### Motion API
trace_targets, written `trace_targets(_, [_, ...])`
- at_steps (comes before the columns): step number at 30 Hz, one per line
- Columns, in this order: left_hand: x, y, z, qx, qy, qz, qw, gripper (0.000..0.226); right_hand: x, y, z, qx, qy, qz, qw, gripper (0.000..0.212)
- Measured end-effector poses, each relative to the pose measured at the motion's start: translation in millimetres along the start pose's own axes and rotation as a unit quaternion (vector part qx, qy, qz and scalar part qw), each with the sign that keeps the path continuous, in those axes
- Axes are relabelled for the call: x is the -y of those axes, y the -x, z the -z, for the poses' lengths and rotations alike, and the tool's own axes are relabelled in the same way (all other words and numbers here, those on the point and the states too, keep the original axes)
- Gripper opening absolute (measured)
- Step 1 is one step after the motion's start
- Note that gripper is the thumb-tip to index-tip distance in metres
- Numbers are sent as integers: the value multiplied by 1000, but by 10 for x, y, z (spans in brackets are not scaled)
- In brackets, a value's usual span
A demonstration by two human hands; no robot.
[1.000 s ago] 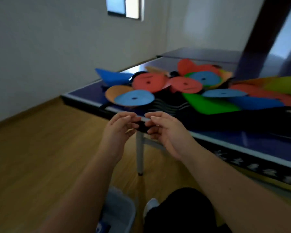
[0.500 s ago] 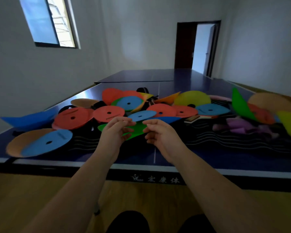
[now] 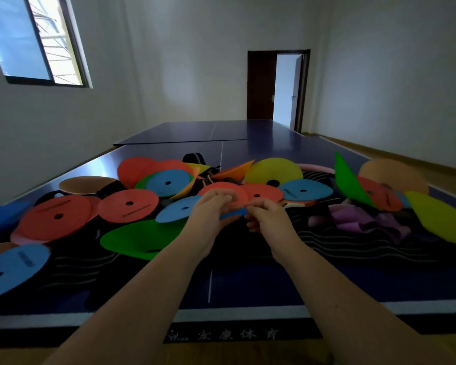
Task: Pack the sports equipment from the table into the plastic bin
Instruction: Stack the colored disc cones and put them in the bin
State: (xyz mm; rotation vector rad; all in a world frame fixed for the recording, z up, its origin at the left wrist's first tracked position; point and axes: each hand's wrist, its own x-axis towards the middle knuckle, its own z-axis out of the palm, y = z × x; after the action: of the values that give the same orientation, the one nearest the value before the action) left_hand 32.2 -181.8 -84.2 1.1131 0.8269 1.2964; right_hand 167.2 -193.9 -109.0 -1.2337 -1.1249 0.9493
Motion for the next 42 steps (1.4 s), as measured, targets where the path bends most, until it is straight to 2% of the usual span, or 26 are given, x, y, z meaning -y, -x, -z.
trace_targets(8, [468, -245, -166, -10, 48, 44, 998, 16, -300, -145, 310, -87, 42, -6, 995, 8])
trace_targets(11, [653, -199, -147, -7, 52, 69, 996, 16, -367, -222, 311, -78, 131, 56, 987, 7])
trace_targets(14, [741, -119, -67, 18, -27, 26, 999, 17, -434, -253, 231, -49, 270, 142, 951, 5])
trace_targets(16, [734, -100, -37, 17, -65, -18, 998, 19, -455, -276, 182, -52, 297, 180, 936, 8])
trace_targets(18, [710, -93, -18, -11, -76, -44, 996, 21, -434, -298, 140, -48, 284, 199, 937, 8])
trace_targets(22, [705, -93, 16, -67, -53, -72, 994, 18, -359, -374, 73, -39, 269, 213, 938, 14])
trace_targets(27, [703, -112, 34, -86, 2, -50, 995, 18, -287, -497, -8, -34, 335, 275, 901, 15])
trace_targets(29, [671, -99, 38, -87, 19, -63, 994, 24, -218, -599, -29, -39, 338, 286, 895, 18])
trace_targets(31, [651, -87, 55, -78, 17, -85, 993, 40, -157, -778, -46, -36, 340, 243, 908, 20])
trace_targets(34, [649, -122, 79, -59, 33, -67, 995, 62, -75, -1134, -116, -17, 357, 86, 930, 28])
trace_targets(36, [653, -155, 84, -58, 59, -45, 996, 68, -22, -1314, -212, 39, 446, 12, 894, 19])
trace_targets(39, [648, -185, 96, -59, 79, -44, 994, 67, 21, -1449, -377, 103, 548, -24, 830, 19])
trace_targets(41, [648, -187, 98, -58, 79, -46, 994, 66, -9, -1553, -435, 81, 557, -25, 826, 15])
trace_targets(42, [647, -190, 94, -59, 80, -46, 994, 65, -31, -1605, -448, 61, 530, -32, 845, 14])
